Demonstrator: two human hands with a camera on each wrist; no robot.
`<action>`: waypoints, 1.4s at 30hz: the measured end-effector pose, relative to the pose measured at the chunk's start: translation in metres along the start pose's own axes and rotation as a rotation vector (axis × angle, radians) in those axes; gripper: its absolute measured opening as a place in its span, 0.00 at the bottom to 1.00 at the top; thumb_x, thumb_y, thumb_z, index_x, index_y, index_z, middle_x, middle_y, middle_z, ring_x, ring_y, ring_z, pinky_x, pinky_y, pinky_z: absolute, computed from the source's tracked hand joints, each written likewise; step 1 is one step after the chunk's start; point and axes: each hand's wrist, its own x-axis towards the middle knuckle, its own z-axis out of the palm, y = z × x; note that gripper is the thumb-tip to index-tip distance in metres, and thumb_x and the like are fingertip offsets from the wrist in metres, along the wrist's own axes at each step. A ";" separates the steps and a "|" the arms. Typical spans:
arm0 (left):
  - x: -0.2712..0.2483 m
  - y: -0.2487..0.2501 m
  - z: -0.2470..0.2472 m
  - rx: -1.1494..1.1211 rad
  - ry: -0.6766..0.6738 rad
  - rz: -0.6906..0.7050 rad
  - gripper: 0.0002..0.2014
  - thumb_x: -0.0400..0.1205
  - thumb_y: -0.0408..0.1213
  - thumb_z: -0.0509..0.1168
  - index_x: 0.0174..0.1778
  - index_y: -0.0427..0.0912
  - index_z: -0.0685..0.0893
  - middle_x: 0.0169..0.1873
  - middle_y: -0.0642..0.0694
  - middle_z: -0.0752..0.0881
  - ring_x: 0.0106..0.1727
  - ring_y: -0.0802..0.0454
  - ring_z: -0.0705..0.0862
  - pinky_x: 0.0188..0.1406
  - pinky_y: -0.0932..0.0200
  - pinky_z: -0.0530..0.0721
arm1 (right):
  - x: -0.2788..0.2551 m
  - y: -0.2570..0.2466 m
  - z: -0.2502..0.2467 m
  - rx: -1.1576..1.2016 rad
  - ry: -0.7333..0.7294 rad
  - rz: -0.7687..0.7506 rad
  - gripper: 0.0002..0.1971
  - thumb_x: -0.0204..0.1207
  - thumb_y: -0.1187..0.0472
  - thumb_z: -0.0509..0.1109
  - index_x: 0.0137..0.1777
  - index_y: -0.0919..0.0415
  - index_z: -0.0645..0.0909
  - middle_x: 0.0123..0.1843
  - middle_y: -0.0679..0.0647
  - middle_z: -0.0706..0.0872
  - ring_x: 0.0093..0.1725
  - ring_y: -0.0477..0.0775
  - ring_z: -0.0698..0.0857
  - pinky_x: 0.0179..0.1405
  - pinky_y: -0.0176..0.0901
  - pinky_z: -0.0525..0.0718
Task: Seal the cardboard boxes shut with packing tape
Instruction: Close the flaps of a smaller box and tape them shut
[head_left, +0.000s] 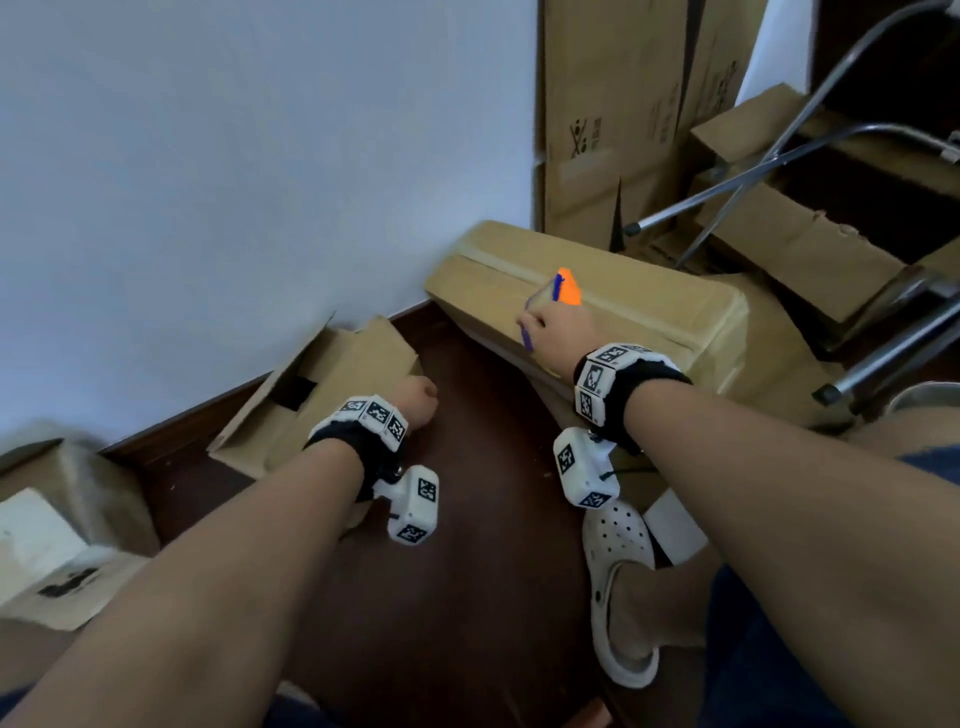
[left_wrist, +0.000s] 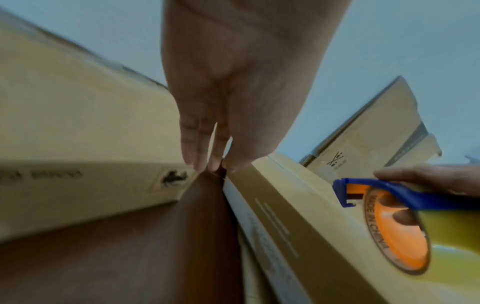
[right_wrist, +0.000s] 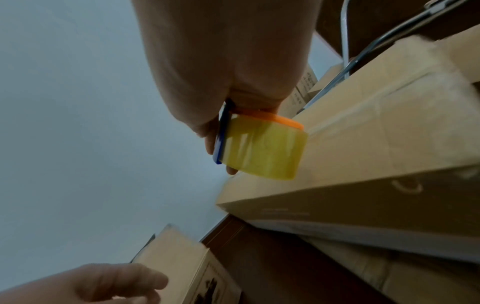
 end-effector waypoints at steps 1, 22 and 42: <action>-0.002 -0.018 -0.006 0.174 0.058 0.004 0.17 0.86 0.35 0.55 0.67 0.38 0.81 0.61 0.38 0.83 0.60 0.40 0.82 0.56 0.52 0.77 | -0.002 -0.005 0.009 0.030 0.001 -0.023 0.16 0.86 0.58 0.57 0.57 0.62 0.86 0.54 0.60 0.87 0.52 0.59 0.83 0.44 0.39 0.70; -0.051 -0.201 -0.017 0.102 -0.049 -0.204 0.29 0.82 0.37 0.68 0.80 0.45 0.69 0.73 0.42 0.76 0.72 0.43 0.75 0.69 0.55 0.73 | -0.010 -0.079 0.121 0.333 -0.128 0.350 0.34 0.82 0.63 0.61 0.85 0.57 0.49 0.73 0.66 0.74 0.68 0.67 0.78 0.60 0.49 0.75; -0.097 -0.199 0.026 0.589 0.088 0.176 0.47 0.79 0.38 0.66 0.85 0.54 0.39 0.85 0.54 0.39 0.85 0.47 0.38 0.81 0.34 0.40 | -0.072 -0.074 0.118 0.293 -0.077 0.175 0.35 0.81 0.55 0.67 0.84 0.57 0.54 0.72 0.62 0.77 0.68 0.64 0.79 0.59 0.50 0.78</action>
